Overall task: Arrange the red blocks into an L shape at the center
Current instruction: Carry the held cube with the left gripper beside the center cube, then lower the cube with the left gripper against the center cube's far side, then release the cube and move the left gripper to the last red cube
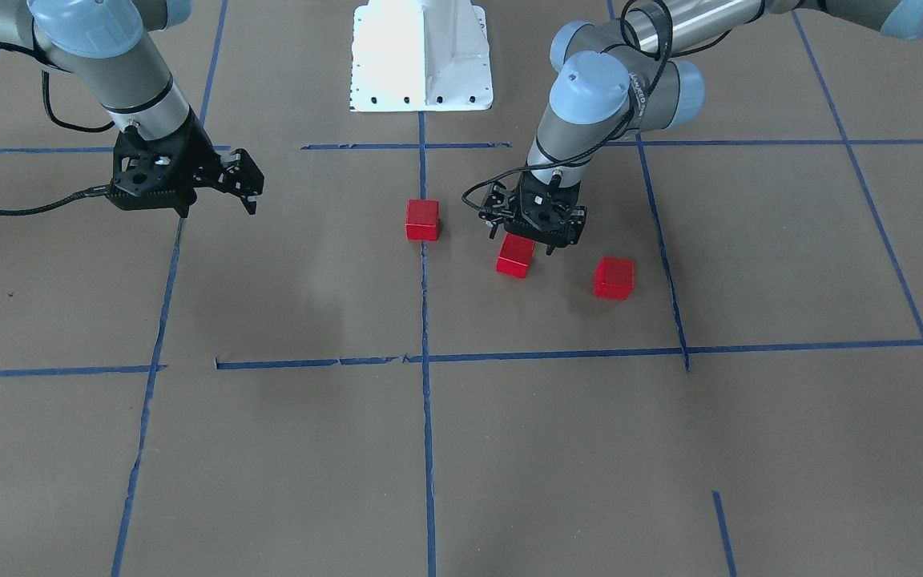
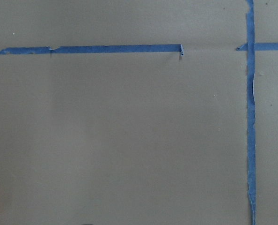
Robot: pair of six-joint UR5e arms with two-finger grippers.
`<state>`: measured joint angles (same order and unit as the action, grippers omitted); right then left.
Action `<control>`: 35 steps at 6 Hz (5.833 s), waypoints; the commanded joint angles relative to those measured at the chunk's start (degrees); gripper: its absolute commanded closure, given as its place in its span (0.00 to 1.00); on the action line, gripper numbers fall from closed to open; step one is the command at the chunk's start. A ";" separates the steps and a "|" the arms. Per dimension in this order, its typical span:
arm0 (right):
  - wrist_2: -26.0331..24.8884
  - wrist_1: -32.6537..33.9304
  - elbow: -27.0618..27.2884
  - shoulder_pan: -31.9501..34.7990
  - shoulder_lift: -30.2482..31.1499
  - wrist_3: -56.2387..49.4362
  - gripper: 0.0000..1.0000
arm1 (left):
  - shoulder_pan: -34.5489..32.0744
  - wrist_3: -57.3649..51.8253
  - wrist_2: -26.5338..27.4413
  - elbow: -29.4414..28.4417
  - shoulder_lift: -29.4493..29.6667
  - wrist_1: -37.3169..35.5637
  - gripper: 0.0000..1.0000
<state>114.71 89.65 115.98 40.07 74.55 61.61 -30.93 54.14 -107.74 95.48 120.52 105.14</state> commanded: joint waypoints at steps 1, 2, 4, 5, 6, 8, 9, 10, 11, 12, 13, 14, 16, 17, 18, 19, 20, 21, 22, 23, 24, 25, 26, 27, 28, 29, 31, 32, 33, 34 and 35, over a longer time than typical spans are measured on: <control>-0.01 0.00 0.03 0.00 0.16 -0.08 0.01 | 0.86 -0.18 1.91 -1.25 0.15 0.24 0.11; -0.01 0.00 0.03 0.00 0.24 -0.17 0.01 | 0.95 -0.09 2.53 -1.26 0.50 0.24 0.32; -0.10 -0.09 0.03 -0.08 0.16 -0.35 0.01 | 0.95 -0.01 2.54 -1.60 2.16 -0.11 1.00; -0.19 -0.09 0.12 -0.08 0.16 -0.52 0.01 | 0.95 0.17 3.41 -3.70 5.04 -0.20 1.00; -0.19 -0.09 0.21 -0.08 0.07 -0.52 0.01 | 0.95 1.91 5.33 -4.33 6.73 -0.37 1.00; -0.19 -0.09 0.21 -0.08 0.07 -0.70 0.01 | 2.88 13.50 6.74 -8.88 13.48 -3.79 1.00; -0.36 -0.09 0.03 -0.26 -0.02 -0.70 0.01 | 4.63 15.62 8.67 -8.90 14.29 -5.02 1.00; -0.36 -0.09 -0.06 -0.26 0.07 -0.70 0.01 | 6.39 17.90 10.17 -9.08 15.34 -6.34 1.00; -0.36 -0.09 0.03 -0.26 0.16 -0.70 0.01 | 6.93 18.10 10.45 -9.08 16.75 -9.05 1.00; -0.36 -0.09 -0.06 -0.26 0.16 -0.70 0.01 | 7.98 18.54 11.32 -9.08 16.94 -9.16 1.00; -0.36 -0.09 -0.06 -0.26 0.24 -0.70 0.01 | 8.33 18.54 11.59 -9.17 16.94 -9.08 1.00; -0.36 0.00 -0.06 -0.26 0.24 -0.70 0.01 | 8.34 18.54 11.59 -9.25 16.85 -9.08 0.99; -0.36 -0.09 -0.14 -0.26 0.33 -0.70 0.01 | 8.34 18.63 11.59 -9.43 16.85 -8.73 0.95; -0.36 0.00 -0.14 -0.26 0.33 -0.70 0.01 | 8.34 18.54 11.59 -9.43 16.85 -8.55 0.91; -0.28 -0.09 -0.06 -0.26 0.33 -0.70 0.01 | 8.42 18.54 11.59 -9.60 16.85 -8.46 0.86; -0.28 0.00 -0.06 -0.26 0.42 -0.70 0.01 | 8.51 18.54 11.59 -9.61 16.85 -8.46 0.82; -0.28 -0.09 -0.14 -0.26 0.42 -0.70 0.01 | 8.51 18.45 11.59 -9.61 16.85 -8.46 0.76; -0.28 0.00 -0.14 -0.26 0.42 -0.70 0.01 | 8.60 18.45 11.59 -9.61 16.85 -8.46 0.59; -0.28 0.00 -0.06 -0.26 0.42 -0.70 0.01 | 8.51 18.37 11.59 -9.78 16.76 -8.37 0.34; -0.28 0.00 -0.14 -0.26 0.42 -0.70 0.01 | 8.51 18.37 11.59 -9.78 16.76 -8.37 0.21; -0.19 0.00 -0.06 -0.17 0.42 -0.70 0.01 | 8.51 18.37 11.59 -9.78 16.76 -8.20 0.12; -0.19 0.00 -0.06 -0.26 0.33 -0.70 0.01 | 8.17 18.37 11.68 -8.91 16.76 -6.54 0.01; -0.10 0.00 0.03 -0.17 0.33 -0.79 0.01 | 5.90 18.02 12.46 -5.68 16.15 -6.44 0.01; 0.07 0.00 0.21 0.00 0.42 -1.66 0.01 | 2.22 16.36 12.12 -2.43 12.58 -6.35 0.02; 0.42 0.00 0.56 0.00 0.86 -1.67 0.01 | -0.16 7.30 11.77 0.39 8.63 -6.35 0.02; 0.51 0.00 1.25 0.00 1.21 -1.67 0.01 | -2.80 5.46 10.55 2.24 4.15 -6.18 0.02; 0.51 0.00 1.52 0.00 1.12 -1.67 0.01 | -10.27 1.09 -5.48 2.52 -3.15 -6.09 0.02; 0.51 0.00 2.22 -0.08 1.21 -1.58 0.01 | -10.38 -1.47 -5.55 2.26 -4.15 -6.09 0.02; 0.51 0.00 2.40 -0.08 1.12 -1.49 0.01 | -11.51 -7.85 -5.81 1.65 -5.11 -6.00 0.02; 0.51 0.00 2.93 -0.08 1.21 -1.06 0.01 | -12.48 -11.13 -6.16 1.47 -5.65 -6.09 0.02; 0.51 0.00 2.76 -0.08 1.21 -0.96 0.01 | -12.49 -10.73 -7.12 1.12 -5.82 -6.09 0.02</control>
<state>115.23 89.65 118.72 40.00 75.74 60.48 -43.11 44.34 -114.08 96.91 115.04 99.07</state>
